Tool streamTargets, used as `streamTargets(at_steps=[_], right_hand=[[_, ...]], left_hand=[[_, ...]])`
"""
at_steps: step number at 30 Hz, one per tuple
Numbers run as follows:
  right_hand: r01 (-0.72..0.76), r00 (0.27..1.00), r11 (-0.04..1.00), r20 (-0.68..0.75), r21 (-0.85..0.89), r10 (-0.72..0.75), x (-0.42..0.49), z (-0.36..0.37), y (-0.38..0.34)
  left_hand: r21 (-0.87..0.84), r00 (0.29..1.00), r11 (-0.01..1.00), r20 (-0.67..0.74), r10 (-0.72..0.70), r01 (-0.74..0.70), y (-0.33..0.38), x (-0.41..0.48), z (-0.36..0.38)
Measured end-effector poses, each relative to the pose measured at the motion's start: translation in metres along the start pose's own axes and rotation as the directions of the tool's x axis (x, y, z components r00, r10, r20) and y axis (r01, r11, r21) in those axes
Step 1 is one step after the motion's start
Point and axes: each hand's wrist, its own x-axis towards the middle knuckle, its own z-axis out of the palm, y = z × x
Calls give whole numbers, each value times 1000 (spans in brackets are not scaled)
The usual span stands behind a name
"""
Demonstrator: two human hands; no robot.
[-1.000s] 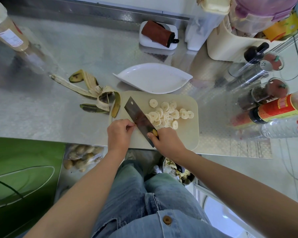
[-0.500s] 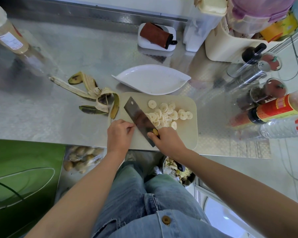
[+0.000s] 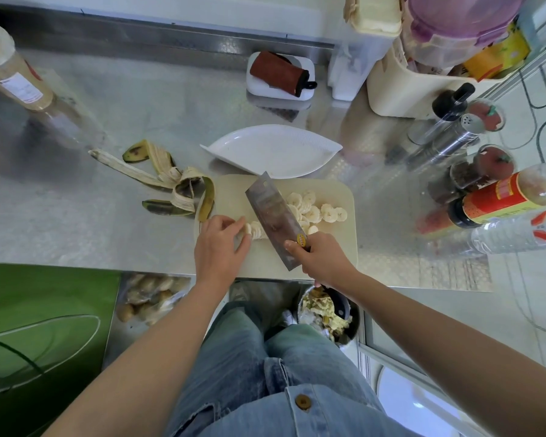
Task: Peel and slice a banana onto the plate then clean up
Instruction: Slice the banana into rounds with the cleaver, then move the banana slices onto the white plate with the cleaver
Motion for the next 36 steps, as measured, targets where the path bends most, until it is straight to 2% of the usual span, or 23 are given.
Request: streamTargets(at_steps=[7,14,20,22,25,28,33,34,36], right_hand=[[13,1000,1000,1,9,-13,-1,-1,0],[41,998,999,-50,-18,-42,1,-8,-4],[92,990,990,-92,-110,-102,2,-28,-16],[113,983,979,-126,-172,-135,3,-34,-18],[78,970,933,-187,-350,-152,5,-43,-26],[53,947,853,-246,-519,-208,9,-50,-35],[91,901,743,-264,-663,-345,20,-57,-38],[117,891,737,-258,-665,-374,22,-57,-37],[194,860,729,-244,-657,-449,25,-57,-35]], left_hand=[[-1,999,1000,-48,0,0,10,0,1],[31,995,997,-78,-68,70,16,1,-7],[-100,992,991,-79,-97,89,15,6,-21],[-266,987,955,-56,-153,133,24,10,-27],[-615,959,738,138,-247,279,45,22,-33],[-773,937,530,278,-212,349,67,37,-34],[-820,815,135,505,-284,556,92,59,-43],[-817,795,73,531,-293,572,93,63,-44],[-815,770,10,543,-334,579,91,71,-47]])
